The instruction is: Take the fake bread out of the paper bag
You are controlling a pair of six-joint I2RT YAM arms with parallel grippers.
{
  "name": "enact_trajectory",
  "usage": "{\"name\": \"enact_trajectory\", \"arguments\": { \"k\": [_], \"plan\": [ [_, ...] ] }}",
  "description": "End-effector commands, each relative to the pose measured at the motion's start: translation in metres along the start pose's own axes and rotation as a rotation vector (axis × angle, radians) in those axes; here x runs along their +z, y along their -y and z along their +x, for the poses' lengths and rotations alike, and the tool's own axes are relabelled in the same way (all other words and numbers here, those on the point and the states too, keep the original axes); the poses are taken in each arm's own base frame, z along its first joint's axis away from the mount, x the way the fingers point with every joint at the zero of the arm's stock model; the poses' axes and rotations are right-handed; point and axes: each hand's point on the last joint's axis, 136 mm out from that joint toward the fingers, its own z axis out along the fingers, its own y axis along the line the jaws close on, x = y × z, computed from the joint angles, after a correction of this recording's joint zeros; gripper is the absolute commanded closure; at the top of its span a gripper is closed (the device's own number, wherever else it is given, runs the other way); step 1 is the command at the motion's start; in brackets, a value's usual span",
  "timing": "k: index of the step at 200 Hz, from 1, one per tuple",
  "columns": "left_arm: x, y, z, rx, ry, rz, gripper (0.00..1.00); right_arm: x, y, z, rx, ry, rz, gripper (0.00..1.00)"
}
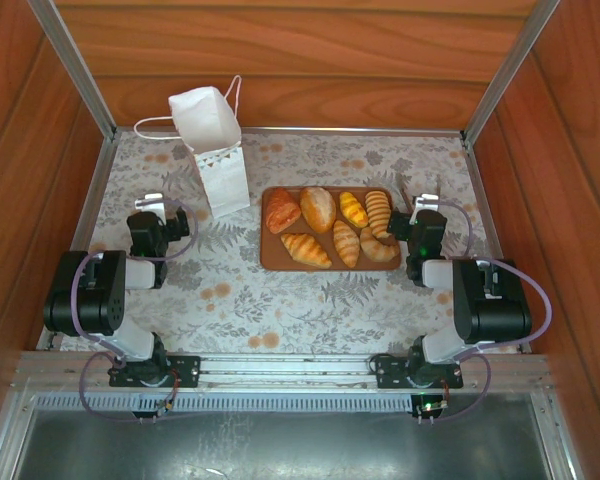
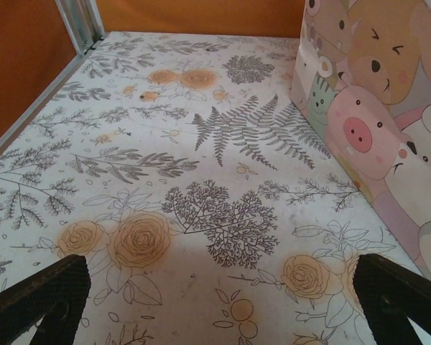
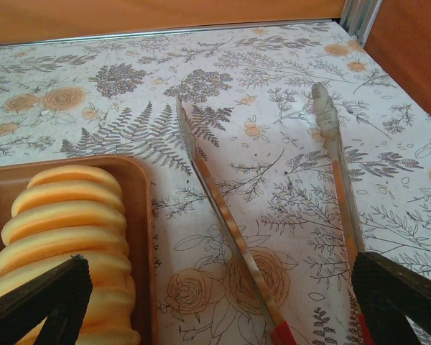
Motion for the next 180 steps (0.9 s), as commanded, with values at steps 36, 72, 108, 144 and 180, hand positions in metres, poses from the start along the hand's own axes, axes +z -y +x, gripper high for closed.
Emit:
{"name": "enact_trajectory", "arguments": {
  "k": [36, 72, 108, 144, 180],
  "plan": [
    [-0.0016, -0.008, -0.0037, -0.006, 0.008, -0.063, 0.0, 0.0003, 0.0014, -0.0073, 0.014, 0.018, 0.016, 0.0],
    [-0.0018, -0.0077, -0.0038, -0.007, 0.009, -0.063, 0.0, 0.0002, 0.0014, -0.007, 0.013, 0.018, 0.016, 0.0],
    [-0.0018, -0.008, -0.004, -0.007, 0.01, -0.063, 0.0, 0.0004, 0.0014, -0.0064, 0.013, 0.016, 0.017, 0.0],
    [-0.0018, -0.008, -0.0036, -0.006, 0.008, -0.063, 0.0, 0.0005, 0.0015, -0.0069, 0.013, 0.017, 0.017, 0.0],
    [-0.0018, -0.0081, -0.0038, -0.007, 0.009, -0.063, 0.0, 0.0006, 0.0014, -0.0067, 0.014, 0.015, 0.017, 0.0]
  ]
}}
